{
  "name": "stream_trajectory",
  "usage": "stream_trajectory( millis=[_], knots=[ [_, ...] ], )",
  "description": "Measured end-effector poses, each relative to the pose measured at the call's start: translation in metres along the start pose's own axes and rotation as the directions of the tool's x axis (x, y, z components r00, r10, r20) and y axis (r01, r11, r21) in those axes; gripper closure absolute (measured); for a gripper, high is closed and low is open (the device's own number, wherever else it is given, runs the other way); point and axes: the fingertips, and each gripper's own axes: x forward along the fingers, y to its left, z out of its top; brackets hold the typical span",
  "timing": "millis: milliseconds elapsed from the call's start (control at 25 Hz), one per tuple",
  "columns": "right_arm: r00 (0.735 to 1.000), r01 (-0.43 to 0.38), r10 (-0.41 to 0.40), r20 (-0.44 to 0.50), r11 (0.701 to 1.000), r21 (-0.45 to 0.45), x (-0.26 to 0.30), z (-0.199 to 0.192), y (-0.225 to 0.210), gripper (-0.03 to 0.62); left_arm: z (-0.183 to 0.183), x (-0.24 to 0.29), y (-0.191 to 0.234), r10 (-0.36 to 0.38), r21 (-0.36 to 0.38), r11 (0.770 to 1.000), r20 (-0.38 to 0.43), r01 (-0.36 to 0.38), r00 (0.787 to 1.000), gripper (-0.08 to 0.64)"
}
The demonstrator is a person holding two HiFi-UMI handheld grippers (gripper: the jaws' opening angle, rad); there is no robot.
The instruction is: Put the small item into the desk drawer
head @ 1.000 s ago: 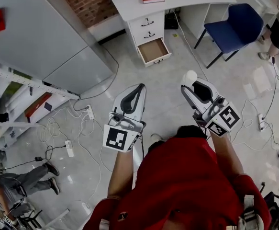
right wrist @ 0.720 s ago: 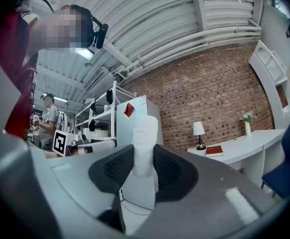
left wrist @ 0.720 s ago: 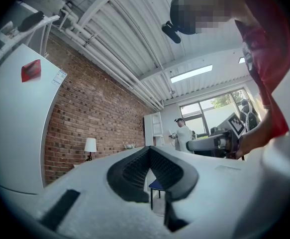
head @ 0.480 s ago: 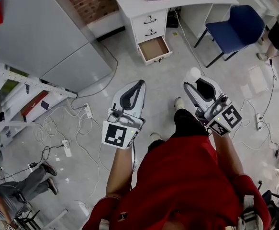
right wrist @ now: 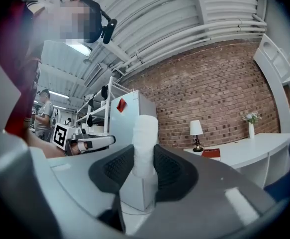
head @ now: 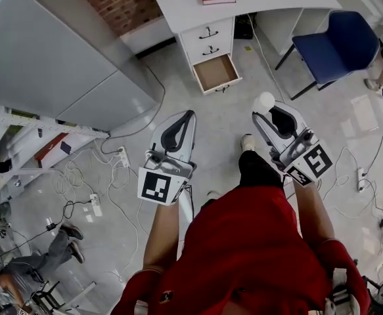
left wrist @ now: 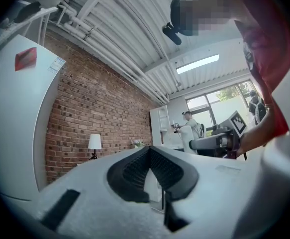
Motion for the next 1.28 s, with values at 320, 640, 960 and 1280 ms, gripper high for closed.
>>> stream_trajectory(
  millis=[320,640,960,1280],
  knots=[
    [0.997,-0.055,0.054,-0.052,0.998,-0.015,0.042,-0.012,-0.124,0.457,-0.030,0.114,0.038,0.061,0.060,0.996,-0.035,-0.058,0.998,0.555],
    [0.984,-0.142,0.142,-0.106,0.990,0.009,0.078,-0.027,-0.220,0.457,-0.058,0.205,0.071,0.143,0.085,0.987,-0.066,-0.138,0.987,0.555],
    [0.970,-0.199,0.203,-0.136,0.979,0.038,0.112,-0.048,-0.267,0.457,-0.073,0.251,0.093,0.183,0.099,0.980,-0.100,-0.174,0.978,0.555],
    [0.967,-0.152,0.162,-0.197,0.986,0.062,0.142,-0.078,-0.291,0.457,-0.097,0.268,0.130,0.197,0.095,0.978,-0.135,-0.185,0.971,0.555]
  ],
)
